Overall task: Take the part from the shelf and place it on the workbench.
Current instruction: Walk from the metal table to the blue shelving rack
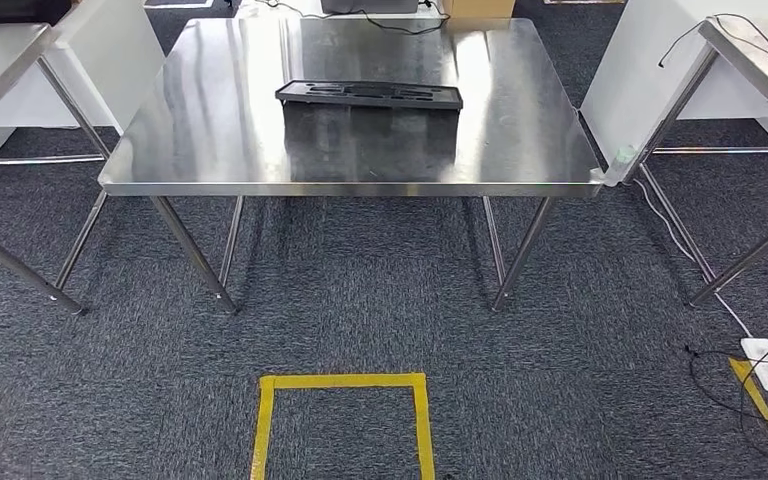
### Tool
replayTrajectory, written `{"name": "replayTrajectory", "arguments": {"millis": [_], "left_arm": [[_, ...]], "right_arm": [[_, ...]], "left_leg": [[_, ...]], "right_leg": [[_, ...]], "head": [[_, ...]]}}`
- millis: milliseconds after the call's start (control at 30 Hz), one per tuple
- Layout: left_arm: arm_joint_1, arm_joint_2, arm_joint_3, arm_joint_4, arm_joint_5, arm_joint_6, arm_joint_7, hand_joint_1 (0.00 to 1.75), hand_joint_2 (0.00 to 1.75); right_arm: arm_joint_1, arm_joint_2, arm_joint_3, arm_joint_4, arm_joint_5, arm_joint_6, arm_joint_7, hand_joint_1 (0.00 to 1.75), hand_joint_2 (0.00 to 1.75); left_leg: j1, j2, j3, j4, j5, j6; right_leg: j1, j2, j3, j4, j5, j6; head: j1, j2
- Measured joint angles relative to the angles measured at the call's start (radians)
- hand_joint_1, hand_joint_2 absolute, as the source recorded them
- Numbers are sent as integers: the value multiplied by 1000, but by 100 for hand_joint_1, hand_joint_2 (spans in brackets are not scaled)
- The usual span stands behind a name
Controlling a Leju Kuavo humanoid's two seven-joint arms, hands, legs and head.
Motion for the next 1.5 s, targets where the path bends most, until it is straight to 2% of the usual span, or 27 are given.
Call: {"name": "replayTrajectory", "arguments": {"millis": [67, 100, 167, 233, 333, 400, 467, 500, 567, 633, 667, 733, 767, 833, 867, 900, 967, 1000, 1033, 1100, 1133, 1200, 1233, 1300, 1367, 1433, 1500], "left_arm": [[0, 0, 1, 0, 0, -3, -3, 0, 0], [0, 1, 1, 0, 0, -5, -3, 0, 0], [-3, 0, 1, -1, 0, -7, -4, 0, 0], [-5, 0, 1, -1, 0, -8, -5, 0, 0], [-4, -1, 2, -1, 0, -8, -6, 0, 0], [-4, -1, 3, -1, 0, -8, -6, 0, 0], [-5, 0, 3, -1, -1, -9, -7, 0, 0], [-5, 0, 3, -1, -2, -10, -8, 0, 0], [-4, 0, 3, -1, -7, -14, -11, 0, 0], [-4, 0, 3, -1, -13, -20, -15, 0, 0], [-4, 0, 3, -1, -16, -23, -17, 0, 0], [-5, 1, 3, -1, -25, -29, -21, 0, 0], [-6, 1, 3, -1, -28, -31, -22, 0, 0], [-6, 5, 2, -1, -37, -33, -24, 0, 0], [-5, 7, 2, -1, -42, -34, -24, 0, 0], [-5, 9, 2, -1, -47, -33, -24, 0, 0], [-5, 12, 2, -1, -60, -32, -23, 0, 0], [-5, 14, 1, -1, -66, -31, -22, 0, 0], [-6, 16, 0, -1, -74, -31, -20, 0, 0], [-6, 20, -3, -1, -83, -30, -18, 0, 0], [-6, 22, -5, -1, -88, -30, -17, 0, 0], [-8, 23, -8, -1, -95, -30, -16, 0, 0], [-9, 23, -10, -1, -98, -30, -16, 0, 0], [-9, 24, -11, 0, -100, -29, -15, 0, 0], [-10, 23, -11, 0, -99, -28, -13, 0, 0], [-12, 23, -11, 0, -97, -26, -12, 0, 0], [-12, 23, -11, 0, -97, -26, -12, 0, 0]], "right_arm": [[-4, 0, 3, 2, 2, -6, 5, 0, 0], [-7, 0, 4, 3, 3, -7, 6, 0, 0], [-11, 0, 5, 4, 4, -9, 7, 0, 0], [-16, 0, 6, 5, 5, -10, 8, 0, 0], [-18, 0, 8, 7, 5, -11, 8, 0, 0], [-17, -1, 9, 9, 5, -12, 8, 0, 0], [-18, 0, 10, 11, 4, -13, 9, 0, 0], [-18, -1, 11, 12, 2, -14, 9, 0, 0], [-17, -3, 11, 13, -3, -18, 10, 0, 0], [-17, -6, 9, 14, -9, -24, 9, 0, 0], [-17, -8, 7, 15, -13, -27, 8, 0, 0], [-18, -11, 1, 15, -18, -34, 4, 0, 0], [-17, -11, -3, 15, -20, -38, 1, 0, 0], [-15, -12, -11, 16, -25, -43, -5, 0, 0], [-14, -12, -15, 17, -27, -46, -7, 0, 0], [-13, -13, -19, 18, -28, -47, -8, 0, 0], [-14, -13, -28, 19, -27, -51, -11, 0, 0], [-15, -13, -32, 19, -27, -52, -12, 0, 0], [-15, -13, -36, 19, -26, -53, -13, 0, 0], [-16, -13, -41, 20, -27, -55, -13, 0, 0], [-16, -13, -44, 20, -28, -57, -14, 0, 0], [-16, -14, -51, 20, -30, -61, -14, 0, 0], [-17, -15, -55, 20, -31, -63, -15, 0, 0], [-17, -17, -61, 20, -29, -66, -17, 0, 0], [-17, -20, -64, 21, -24, -66, -18, 0, 0], [-19, -23, -65, 22, -16, -65, -18, 0, 0], [-24, -24, -65, 22, -12, -64, -18, 0, 0]], "left_leg": [[3, 0, 38, 21, 32, -3], [5, 0, 86, -27, 56, -4], [6, -2, 196, -170, 59, 0], [0, -5, 243, -255, 34, 9], [-7, 0, 222, -268, 53, 41], [-7, 5, 196, -273, 76, 64], [-10, 7, 164, -272, 101, 71], [-10, 9, 148, -272, 114, 71], [-11, 11, 116, -270, 141, 68], [-11, 12, 87, -269, 167, 61], [-13, 12, 75, -268, 179, 56], [-15, 14, 62, -269, 202, 46], [-16, 15, 58, -271, 214, 41], [-14, 14, 50, -271, 219, 30], [-11, 12, 44, -256, 195, 24], [-9, 10, 36, -226, 153, 19], [-5, 6, 13, -102, 41, 10], [-3, 5, 5, -37, 7, 7], [-1, 3, 5, 12, -4, 3], [6, 4, 50, 6, 38, -3], [11, 4, 95, -45, 61, -6], [13, -1, 176, -160, 64, -11], [11, -4, 197, -198, 54, -12], [4, -7, 194, -216, 47, -8], [2, -4, 179, -226, 58, 11], [1, 0, 156, -233, 78, 41], [-4, 3, 126, -233, 101, 58]], "right_leg": [[0, -3, -30, 10, 19, 6], [0, -3, -46, 18, 26, 11], [2, -3, -74, 37, 36, 24], [6, -5, -90, 48, 49, 38], [5, -4, -105, 58, 53, 58], [2, 0, -134, 122, -11, 52], [1, 4, -170, 247, -101, 43], [1, 5, -176, 303, -126, 45], [1, 5, -145, 336, -111, 65], [1, 6, -50, 236, -66, 83], [3, 6, 11, 152, -62, 82], [9, 8, 89, 18, -82, 68], [13, 10, 100, -13, -91, 62], [7, 10, 87, -19, -84, 45], [3, 9, 80, -18, -75, 34], [-2, 6, 72, -18, -66, 22], [-1, 1, 50, -13, -45, 8], [0, -1, 38, -9, -36, 6], [1, -3, 24, -3, -28, 8], [-1, -5, -7, 16, -16, 14], [-3, -5, -24, 30, -12, 17], [-2, -5, -55, 56, -7, 25], [0, -5, -66, 65, -2, 32], [5, -4, -81, 70, 11, 52], [6, -2, -99, 80, 9, 67], [5, 0, -130, 141, -48, 61], [4, 2, -163, 260, -128, 50]], "head": [[0, 0], [0, 0], [0, 0], [2, 0], [3, 0], [6, 0], [9, 0], [9, 0], [10, 0], [10, 0], [10, 0], [9, 0], [8, 0], [6, 0], [6, 0], [4, 0], [1, 0], [0, 0], [0, 0], [-1, 0], [-1, 0], [-2, 0], [-1, 0], [0, 0], [0, 0], [3, 0], [6, 0]]}}
